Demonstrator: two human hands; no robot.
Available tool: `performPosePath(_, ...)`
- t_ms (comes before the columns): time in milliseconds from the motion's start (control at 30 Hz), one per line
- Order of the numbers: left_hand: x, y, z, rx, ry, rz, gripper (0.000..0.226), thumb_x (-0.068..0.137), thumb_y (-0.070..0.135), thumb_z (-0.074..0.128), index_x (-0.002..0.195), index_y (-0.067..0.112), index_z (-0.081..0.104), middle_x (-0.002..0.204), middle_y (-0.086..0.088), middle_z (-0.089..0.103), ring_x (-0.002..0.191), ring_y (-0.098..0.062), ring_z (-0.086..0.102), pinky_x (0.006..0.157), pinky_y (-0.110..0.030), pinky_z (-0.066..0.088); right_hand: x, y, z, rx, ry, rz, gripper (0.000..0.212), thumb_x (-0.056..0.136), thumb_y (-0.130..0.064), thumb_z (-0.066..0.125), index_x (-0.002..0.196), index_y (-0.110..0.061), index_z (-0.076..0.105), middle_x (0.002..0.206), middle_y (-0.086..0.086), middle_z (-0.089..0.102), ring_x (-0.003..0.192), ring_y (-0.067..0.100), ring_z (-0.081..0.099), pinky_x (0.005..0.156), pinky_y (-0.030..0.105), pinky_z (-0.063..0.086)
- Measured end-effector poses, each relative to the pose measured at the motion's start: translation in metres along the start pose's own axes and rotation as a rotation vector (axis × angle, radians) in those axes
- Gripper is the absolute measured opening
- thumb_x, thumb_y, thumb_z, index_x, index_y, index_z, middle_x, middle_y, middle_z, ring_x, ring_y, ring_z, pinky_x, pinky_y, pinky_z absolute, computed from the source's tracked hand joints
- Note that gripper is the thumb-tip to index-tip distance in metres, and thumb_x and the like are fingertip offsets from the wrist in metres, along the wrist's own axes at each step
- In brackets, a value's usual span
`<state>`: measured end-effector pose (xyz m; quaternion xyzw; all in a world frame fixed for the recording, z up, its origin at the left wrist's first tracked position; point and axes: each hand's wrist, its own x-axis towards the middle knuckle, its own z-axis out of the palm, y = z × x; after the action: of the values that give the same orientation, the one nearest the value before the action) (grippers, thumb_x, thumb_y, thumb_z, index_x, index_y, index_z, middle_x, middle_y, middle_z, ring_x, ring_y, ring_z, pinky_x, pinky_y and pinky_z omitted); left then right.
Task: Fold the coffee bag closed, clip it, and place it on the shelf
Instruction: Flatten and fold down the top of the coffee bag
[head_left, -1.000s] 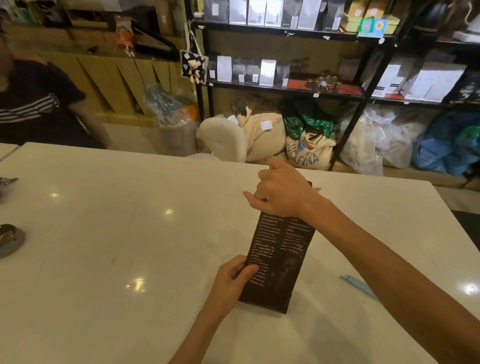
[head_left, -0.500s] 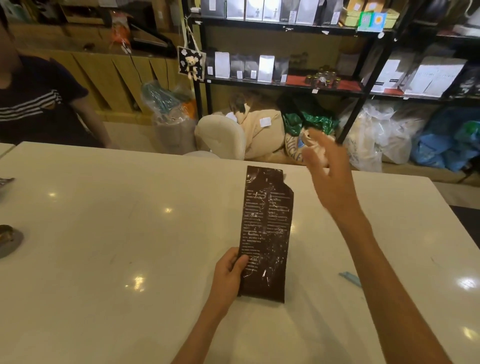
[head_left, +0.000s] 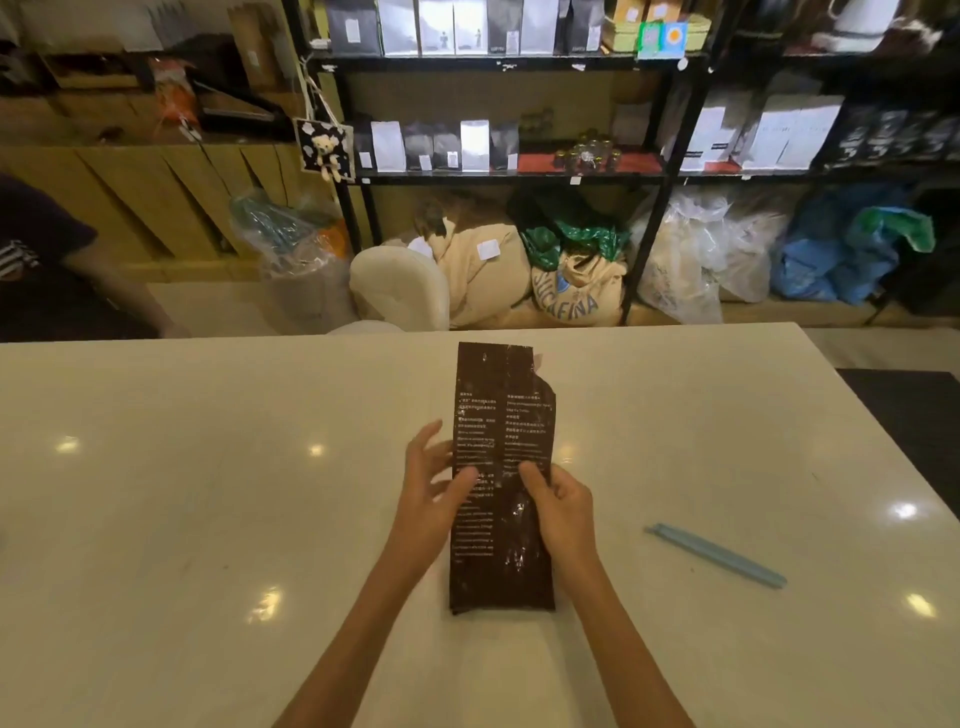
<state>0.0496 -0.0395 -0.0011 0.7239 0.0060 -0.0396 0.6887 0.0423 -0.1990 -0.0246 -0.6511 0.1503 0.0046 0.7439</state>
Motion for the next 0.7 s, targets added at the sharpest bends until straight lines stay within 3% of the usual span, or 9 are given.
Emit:
performPosePath(67,0.026,0.031,-0.003,-0.026,0.004,0.002,0.053,0.091,0.020,0.069,0.137,0.026,0.041,0.114,0.011,0.068,0.101,0.005,0.067,0.073,-0.016,0.056,0.000,-0.006,0.002,0.015,-0.058,0.000,0.016,0.090,-0.042,0.066,0.092,-0.029,0.076,0.091,0.001,0.080,0.082,0.022,0.078,0.062,0.024,0.060)
performPosePath(133,0.047,0.052,-0.003,-0.046,-0.040,-0.024,0.033,0.089,0.019,0.072,0.119,0.023,0.060,0.104,0.004,0.076,0.096,-0.009,0.073,0.071,-0.020,0.058,0.002,-0.009,0.003,0.036,-0.127,-0.004,0.024,0.085,-0.050,0.068,0.097,-0.032,0.075,0.097,0.002,0.080,0.088,0.022,0.077,0.067,0.025,0.061)
performPosePath(233,0.057,0.057,0.005,-0.018,-0.025,0.000,0.019,0.087,0.016,0.073,0.100,0.028,0.069,0.097,0.006,0.079,0.089,-0.013,0.076,0.077,-0.031,0.061,0.007,-0.021,0.002,0.062,-0.173,0.000,0.049,0.072,-0.069,0.069,0.106,-0.034,0.072,0.104,-0.002,0.078,0.096,0.019,0.075,0.072,0.024,0.060)
performPosePath(300,0.057,0.053,0.010,-0.037,-0.009,0.013,0.019,0.086,0.017,0.073,0.098,0.031,0.070,0.097,0.006,0.079,0.089,-0.015,0.076,0.081,-0.036,0.061,0.010,-0.032,0.004,0.060,-0.120,-0.045,0.047,0.071,-0.073,0.066,0.100,-0.038,0.074,0.100,-0.004,0.079,0.091,0.016,0.076,0.069,0.022,0.060)
performPosePath(433,0.053,0.047,0.016,-0.148,0.054,0.026,0.021,0.088,0.014,0.071,0.095,0.034,0.071,0.098,0.002,0.079,0.090,-0.019,0.076,0.073,-0.031,0.061,0.012,-0.042,0.009,0.046,-0.050,-0.093,0.033,0.081,-0.060,0.064,0.090,-0.031,0.077,0.089,0.000,0.080,0.081,0.019,0.077,0.064,0.024,0.060)
performPosePath(567,0.050,0.047,0.017,-0.179,0.019,0.009,0.019,0.089,0.015,0.071,0.102,0.029,0.070,0.101,0.000,0.078,0.092,-0.020,0.075,0.077,-0.036,0.061,0.010,-0.043,0.001,0.074,-0.065,-0.106,0.020,0.088,-0.045,0.067,0.099,-0.030,0.074,0.098,0.001,0.079,0.089,0.021,0.076,0.071,0.029,0.062)
performPosePath(700,0.047,0.054,0.011,-0.210,-0.065,0.019,0.029,0.085,0.023,0.074,0.113,0.023,0.065,0.107,-0.001,0.076,0.099,-0.022,0.074,0.081,-0.036,0.061,0.012,-0.057,-0.002,-0.027,-0.037,-0.202,0.006,0.092,-0.037,0.066,0.094,-0.032,0.069,0.091,-0.014,0.077,0.086,0.009,0.075,0.065,0.018,0.058)
